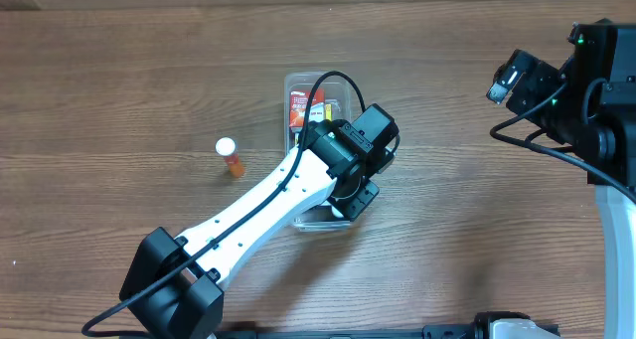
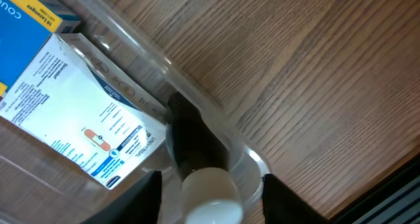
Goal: Pack container
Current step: 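Carry the dark bottle into the container's near end and release, then move the left gripper to the orange tube and grasp it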
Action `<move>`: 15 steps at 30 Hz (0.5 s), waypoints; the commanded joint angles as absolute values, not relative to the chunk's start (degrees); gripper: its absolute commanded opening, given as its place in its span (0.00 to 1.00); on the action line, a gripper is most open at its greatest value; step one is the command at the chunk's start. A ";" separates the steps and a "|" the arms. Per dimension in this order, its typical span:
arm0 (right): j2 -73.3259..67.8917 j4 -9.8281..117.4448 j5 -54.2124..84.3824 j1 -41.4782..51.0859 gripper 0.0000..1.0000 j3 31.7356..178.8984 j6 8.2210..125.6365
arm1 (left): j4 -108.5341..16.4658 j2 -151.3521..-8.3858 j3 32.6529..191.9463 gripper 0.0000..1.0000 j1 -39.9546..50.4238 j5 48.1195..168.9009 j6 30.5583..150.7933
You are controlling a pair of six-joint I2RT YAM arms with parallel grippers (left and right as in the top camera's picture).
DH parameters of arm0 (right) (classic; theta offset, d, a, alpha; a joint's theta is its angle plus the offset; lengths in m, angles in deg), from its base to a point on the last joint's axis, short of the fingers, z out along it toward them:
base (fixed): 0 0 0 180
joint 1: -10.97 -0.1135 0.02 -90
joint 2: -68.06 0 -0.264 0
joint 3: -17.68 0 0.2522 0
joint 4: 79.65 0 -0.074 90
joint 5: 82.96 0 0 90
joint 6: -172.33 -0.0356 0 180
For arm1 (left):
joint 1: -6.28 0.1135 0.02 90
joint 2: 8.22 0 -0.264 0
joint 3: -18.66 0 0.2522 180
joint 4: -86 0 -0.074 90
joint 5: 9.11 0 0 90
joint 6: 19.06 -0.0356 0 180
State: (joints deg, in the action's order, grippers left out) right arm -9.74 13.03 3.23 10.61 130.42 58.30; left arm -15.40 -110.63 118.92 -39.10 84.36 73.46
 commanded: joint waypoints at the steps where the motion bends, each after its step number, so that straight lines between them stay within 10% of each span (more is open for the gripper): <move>1: -9.11 13.17 3.27 10.83 1.00 130.77 57.88 | -16.10 -111.33 120.63 0.76 -38.99 85.28 72.35; 9: -9.11 13.17 3.27 10.83 1.00 130.77 57.88 | -2.11 -111.16 135.99 0.53 -35.26 84.82 74.67; 15: -9.11 13.17 3.27 10.83 1.00 130.77 57.88 | 11.18 -109.15 154.99 0.76 -27.32 71.72 82.21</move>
State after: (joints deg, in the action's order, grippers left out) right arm -9.74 13.06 3.25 10.61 130.42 58.30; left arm 6.85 -111.22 146.88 -32.35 81.15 76.02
